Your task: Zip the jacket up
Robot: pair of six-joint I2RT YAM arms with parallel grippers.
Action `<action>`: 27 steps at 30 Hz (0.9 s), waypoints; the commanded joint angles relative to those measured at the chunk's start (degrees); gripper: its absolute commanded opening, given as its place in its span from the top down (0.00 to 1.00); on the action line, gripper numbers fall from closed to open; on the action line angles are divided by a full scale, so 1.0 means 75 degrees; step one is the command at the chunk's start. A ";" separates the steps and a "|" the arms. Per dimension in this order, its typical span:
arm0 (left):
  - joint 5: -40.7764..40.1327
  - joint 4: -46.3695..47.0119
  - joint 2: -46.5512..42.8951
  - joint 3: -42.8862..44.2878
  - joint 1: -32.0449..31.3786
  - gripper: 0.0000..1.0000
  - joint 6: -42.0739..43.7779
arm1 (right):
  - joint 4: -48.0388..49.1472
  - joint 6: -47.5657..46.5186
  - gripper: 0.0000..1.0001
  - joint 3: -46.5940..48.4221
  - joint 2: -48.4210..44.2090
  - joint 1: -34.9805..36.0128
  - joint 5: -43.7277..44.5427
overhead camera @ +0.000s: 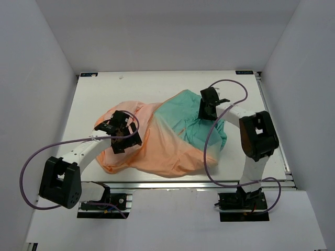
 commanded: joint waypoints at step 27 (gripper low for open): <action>0.0850 -0.0145 -0.0583 -0.1164 -0.1249 0.02 0.0076 | -0.3088 0.1409 0.66 -0.2846 -0.5742 -0.1161 0.2186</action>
